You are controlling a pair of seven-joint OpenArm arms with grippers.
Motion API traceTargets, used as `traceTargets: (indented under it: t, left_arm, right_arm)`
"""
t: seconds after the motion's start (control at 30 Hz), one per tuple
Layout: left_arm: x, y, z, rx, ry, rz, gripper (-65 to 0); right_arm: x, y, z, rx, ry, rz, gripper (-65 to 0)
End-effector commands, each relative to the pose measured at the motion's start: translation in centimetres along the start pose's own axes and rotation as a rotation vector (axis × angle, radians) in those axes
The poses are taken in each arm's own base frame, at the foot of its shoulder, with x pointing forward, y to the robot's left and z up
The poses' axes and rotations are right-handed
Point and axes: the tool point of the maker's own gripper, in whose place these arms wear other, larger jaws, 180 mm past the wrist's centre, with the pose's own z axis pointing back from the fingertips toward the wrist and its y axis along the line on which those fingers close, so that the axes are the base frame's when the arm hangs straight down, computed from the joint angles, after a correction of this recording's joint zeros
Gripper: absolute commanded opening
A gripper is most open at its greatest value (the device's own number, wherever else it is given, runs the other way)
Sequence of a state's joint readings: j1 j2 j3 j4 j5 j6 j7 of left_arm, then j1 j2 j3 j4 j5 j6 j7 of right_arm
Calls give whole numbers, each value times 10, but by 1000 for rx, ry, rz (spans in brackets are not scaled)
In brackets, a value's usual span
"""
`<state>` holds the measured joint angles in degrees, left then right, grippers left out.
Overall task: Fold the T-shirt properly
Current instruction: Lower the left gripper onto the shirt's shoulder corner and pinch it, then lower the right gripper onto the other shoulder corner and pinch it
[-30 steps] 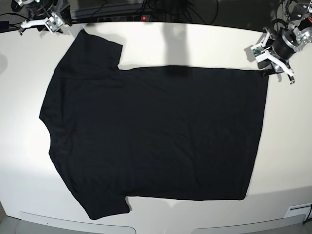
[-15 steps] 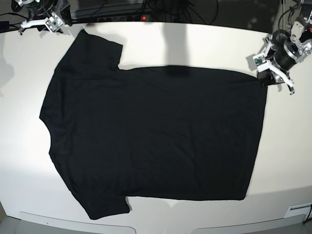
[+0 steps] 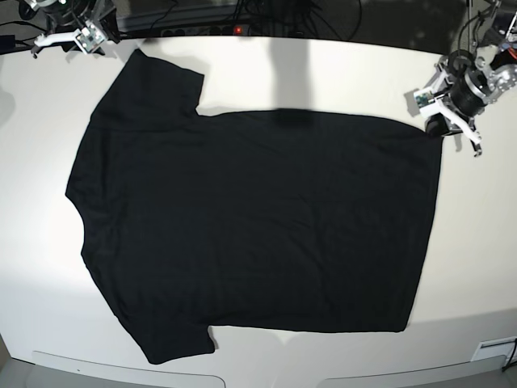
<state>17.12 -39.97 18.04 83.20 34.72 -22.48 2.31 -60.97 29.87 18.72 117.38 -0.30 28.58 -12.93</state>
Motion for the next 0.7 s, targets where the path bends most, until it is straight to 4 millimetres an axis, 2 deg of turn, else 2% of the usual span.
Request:
traceTargets:
  t: [0.0,0.1,0.2,0.27,0.37,0.53,0.67]
  left_arm:
    - [-11,-36,2,-144,61,22,-650]
    - [-14,-30,1,-106,83,163,-650]
    - [-14,-31,2,-103,84,165,-650]
    - [-15,-30,2,-103,89,165,-650]
    - [-13,-30,1,-101,75,167,-650]
    - [-7,-31,0,-101,62,175,-650]
    - [-8,-32,-1,-102,71,176,-650]
  right_arm:
    - [7,-3,3,-8,-24,8,-461]
    - [4,-4,3,-18,-10,39,-460]
    - [-5,-13,4,-61,46,161,-458]
    - [-9,-18,4,-86,75,235,-418]
    - [-1,-26,2,-122,53,347,-353]
    - [21,-30,-13,-133,-2,534,-350]
    - [21,-25,-37,-129,36,627,-350]
